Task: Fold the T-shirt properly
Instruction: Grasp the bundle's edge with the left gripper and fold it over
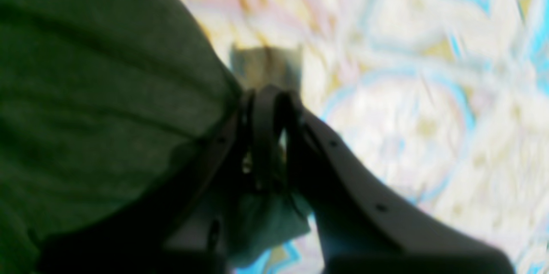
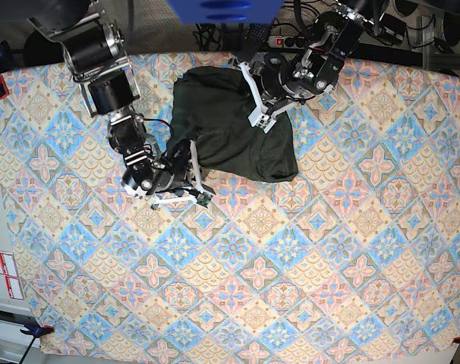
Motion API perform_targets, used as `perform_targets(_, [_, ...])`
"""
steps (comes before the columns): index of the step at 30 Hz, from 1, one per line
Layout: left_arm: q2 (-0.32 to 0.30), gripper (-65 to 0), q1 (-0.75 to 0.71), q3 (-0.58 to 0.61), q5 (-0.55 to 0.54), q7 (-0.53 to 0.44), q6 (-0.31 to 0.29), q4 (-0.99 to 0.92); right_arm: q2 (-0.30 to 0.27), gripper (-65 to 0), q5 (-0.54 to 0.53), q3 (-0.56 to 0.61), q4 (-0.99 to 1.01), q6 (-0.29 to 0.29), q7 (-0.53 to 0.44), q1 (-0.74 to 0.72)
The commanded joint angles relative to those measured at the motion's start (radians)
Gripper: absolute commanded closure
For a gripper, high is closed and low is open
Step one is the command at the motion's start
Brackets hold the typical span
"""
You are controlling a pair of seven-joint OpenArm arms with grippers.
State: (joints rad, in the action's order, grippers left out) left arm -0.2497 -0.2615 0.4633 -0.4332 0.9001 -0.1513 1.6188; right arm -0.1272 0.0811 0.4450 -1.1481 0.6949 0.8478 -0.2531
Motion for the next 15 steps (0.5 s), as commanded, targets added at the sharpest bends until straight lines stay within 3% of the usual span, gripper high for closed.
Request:
perform_targets(1, [-0.006,0.0,0.014,-0.002,0.035,-0.006,0.008,0.013,-0.018,-4.2,0.016,-0.002,-0.036,0.003,0.043,0.010])
perform_targets(6, [-0.004,0.0,0.074,-0.002,0.075,-0.005,0.008,-0.016,-0.071,-4.2,0.016,-0.002,-0.169,0.003,0.089,0.099])
perform_targets(15, [-0.003,0.0,0.199,0.002,0.076,-0.002,0.008,-0.045,-0.110,-4.2,0.015,-0.002,-0.344,0.003,0.133,0.217])
